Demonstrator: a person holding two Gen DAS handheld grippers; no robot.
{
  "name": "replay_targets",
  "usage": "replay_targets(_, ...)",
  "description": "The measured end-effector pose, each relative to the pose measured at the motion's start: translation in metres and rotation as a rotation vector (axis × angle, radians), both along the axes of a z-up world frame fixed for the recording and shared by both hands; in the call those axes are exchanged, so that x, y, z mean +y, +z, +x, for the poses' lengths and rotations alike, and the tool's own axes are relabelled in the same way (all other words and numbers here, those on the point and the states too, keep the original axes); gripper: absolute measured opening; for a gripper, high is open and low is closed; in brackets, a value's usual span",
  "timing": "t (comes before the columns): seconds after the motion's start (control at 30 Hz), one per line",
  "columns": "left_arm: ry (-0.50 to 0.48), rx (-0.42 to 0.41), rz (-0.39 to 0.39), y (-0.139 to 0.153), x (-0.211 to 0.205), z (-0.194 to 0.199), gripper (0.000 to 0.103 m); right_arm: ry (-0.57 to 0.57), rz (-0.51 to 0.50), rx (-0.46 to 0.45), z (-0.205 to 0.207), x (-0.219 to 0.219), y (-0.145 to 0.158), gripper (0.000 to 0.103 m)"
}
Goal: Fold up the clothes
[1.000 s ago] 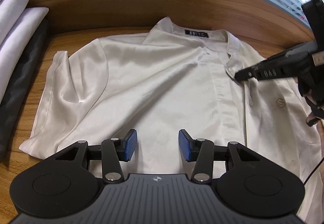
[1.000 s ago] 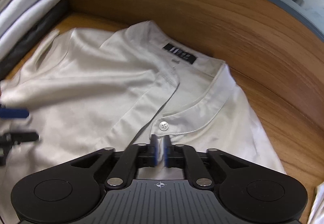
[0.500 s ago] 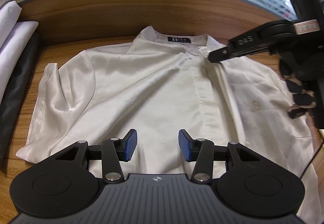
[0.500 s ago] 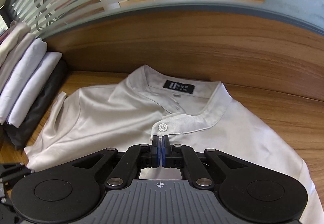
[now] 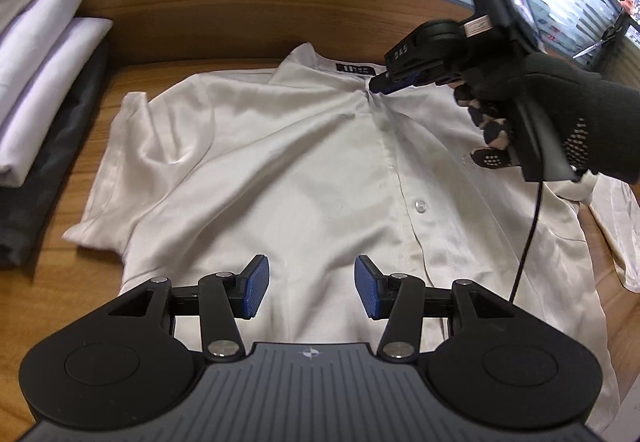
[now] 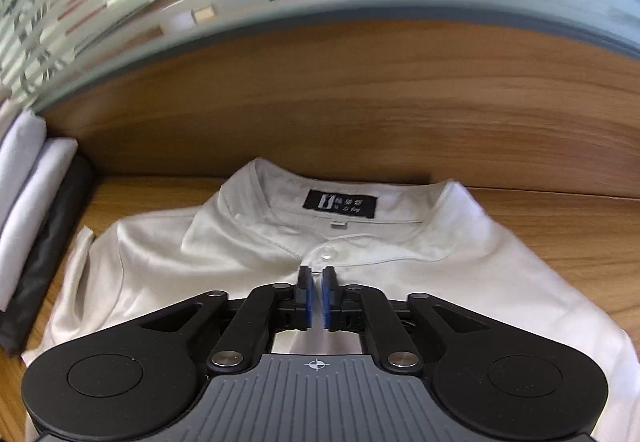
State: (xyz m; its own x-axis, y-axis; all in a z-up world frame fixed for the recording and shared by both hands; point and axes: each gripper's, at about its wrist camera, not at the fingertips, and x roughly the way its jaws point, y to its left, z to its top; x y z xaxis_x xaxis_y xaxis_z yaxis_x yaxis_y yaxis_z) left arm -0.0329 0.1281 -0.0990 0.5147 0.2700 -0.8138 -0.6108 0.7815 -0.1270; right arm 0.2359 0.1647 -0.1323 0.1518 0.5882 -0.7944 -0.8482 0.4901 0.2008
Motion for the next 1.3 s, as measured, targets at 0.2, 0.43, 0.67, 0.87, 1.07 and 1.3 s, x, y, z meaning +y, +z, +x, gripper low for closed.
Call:
replay_targets(0.2, -0.001, -0.016, 0.010, 0.017, -0.014, -0.022, 0.054, 0.053, 0.016, -0.074, -0.016, -0.017, 0.031, 0.033)
replay_targets(0.43, -0.097, -0.049, 0.033, 0.032, -0.047, -0.049, 0.054, 0.034, 0.067, -0.100, -0.028, -0.098, 0.083, 0.034)
replay_targets(0.67, -0.130, -0.067, 0.007, 0.033, -0.096, -0.078, 0.054, -0.002, 0.028, -0.124, -0.049, -0.205, 0.104, 0.034)
replay_targets(0.87, -0.110, -0.073, -0.023, 0.027, -0.159, -0.097, 0.053, -0.004, 0.001, -0.111, -0.075, -0.299, 0.094, 0.034)
replay_targets(1.07, -0.077, -0.040, -0.047, 0.001, -0.217, -0.101, 0.043, 0.021, -0.026, -0.068, -0.097, -0.382, 0.072, 0.034)
replay_targets(1.3, 0.037, -0.033, -0.057, -0.025, -0.236, -0.081, 0.036, 0.043, -0.048, -0.043, -0.119, -0.461, 0.051, 0.034)
